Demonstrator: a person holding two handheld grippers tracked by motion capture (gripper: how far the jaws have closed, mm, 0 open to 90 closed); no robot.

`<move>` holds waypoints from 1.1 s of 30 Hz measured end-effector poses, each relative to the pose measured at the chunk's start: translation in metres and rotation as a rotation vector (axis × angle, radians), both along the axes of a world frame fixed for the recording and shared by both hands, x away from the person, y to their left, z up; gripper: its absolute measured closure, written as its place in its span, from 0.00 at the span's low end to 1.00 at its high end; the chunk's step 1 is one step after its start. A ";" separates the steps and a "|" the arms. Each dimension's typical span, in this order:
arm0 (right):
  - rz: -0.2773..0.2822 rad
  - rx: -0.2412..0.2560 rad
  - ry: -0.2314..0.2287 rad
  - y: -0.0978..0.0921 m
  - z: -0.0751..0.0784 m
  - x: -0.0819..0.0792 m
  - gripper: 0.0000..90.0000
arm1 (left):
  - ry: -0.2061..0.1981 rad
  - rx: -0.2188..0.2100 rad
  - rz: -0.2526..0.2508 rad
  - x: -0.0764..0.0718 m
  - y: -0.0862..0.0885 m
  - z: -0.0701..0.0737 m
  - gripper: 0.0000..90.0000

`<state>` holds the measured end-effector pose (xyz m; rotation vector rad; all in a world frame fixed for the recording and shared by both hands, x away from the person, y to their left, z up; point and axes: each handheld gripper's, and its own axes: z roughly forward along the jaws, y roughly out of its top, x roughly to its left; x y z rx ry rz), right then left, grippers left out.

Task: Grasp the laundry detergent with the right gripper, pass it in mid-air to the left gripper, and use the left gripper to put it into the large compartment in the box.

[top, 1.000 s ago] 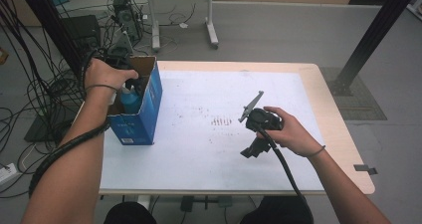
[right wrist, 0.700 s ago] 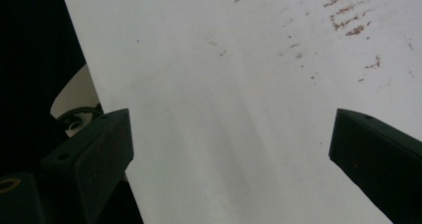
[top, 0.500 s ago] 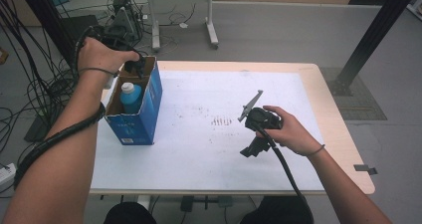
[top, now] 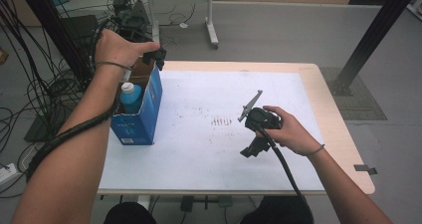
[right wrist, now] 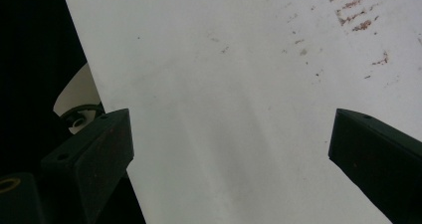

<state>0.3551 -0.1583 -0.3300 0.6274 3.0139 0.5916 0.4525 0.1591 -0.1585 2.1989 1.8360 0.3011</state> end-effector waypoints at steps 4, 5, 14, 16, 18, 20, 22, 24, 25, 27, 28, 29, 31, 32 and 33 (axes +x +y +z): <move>0.000 -0.003 0.002 0.000 0.000 0.000 0.04 | -0.003 -0.008 -0.015 0.002 -0.008 0.001 0.08; 0.001 -0.004 0.003 0.000 0.000 0.000 0.04 | -0.001 -0.006 -0.022 0.003 -0.010 0.001 0.08; -0.001 -0.014 0.006 0.001 -0.001 0.001 0.04 | -0.010 -0.027 -0.058 0.007 -0.030 -0.004 0.06; 0.001 -0.007 0.006 0.001 0.000 0.001 0.04 | -0.011 -0.035 -0.067 0.009 -0.035 -0.009 0.06; 0.003 -0.006 0.005 0.002 0.001 0.001 0.04 | 0.005 -0.035 -0.084 0.011 -0.041 -0.016 0.06; 0.004 -0.009 0.003 0.003 0.002 0.001 0.04 | 0.018 -0.036 -0.097 0.012 -0.048 -0.025 0.06; 0.003 -0.010 0.007 0.004 0.004 0.001 0.04 | 0.023 -0.032 -0.101 0.014 -0.052 -0.032 0.06; 0.006 -0.011 0.010 0.004 0.005 0.000 0.04 | 0.035 -0.020 -0.103 0.016 -0.055 -0.038 0.06; 0.003 -0.013 0.012 0.004 0.005 0.000 0.04 | 0.033 -0.020 -0.105 0.017 -0.056 -0.041 0.06; 0.001 -0.016 0.013 0.004 0.008 -0.001 0.04 | 0.034 -0.022 -0.112 0.018 -0.060 -0.047 0.06; 0.000 -0.015 0.013 0.003 0.009 -0.001 0.04 | 0.034 -0.027 -0.110 0.019 -0.061 -0.050 0.06; 0.001 -0.019 0.015 0.003 0.011 -0.002 0.04 | 0.028 -0.035 -0.116 0.019 -0.063 -0.054 0.07; -0.002 -0.023 0.011 0.002 0.015 -0.002 0.04 | 0.036 -0.036 -0.119 0.020 -0.066 -0.061 0.06; -0.003 -0.023 0.010 0.002 0.017 -0.002 0.04 | 0.040 -0.030 -0.116 0.021 -0.068 -0.067 0.07; -0.004 -0.027 0.010 0.001 0.020 -0.002 0.04 | 0.042 -0.026 -0.114 0.022 -0.069 -0.071 0.07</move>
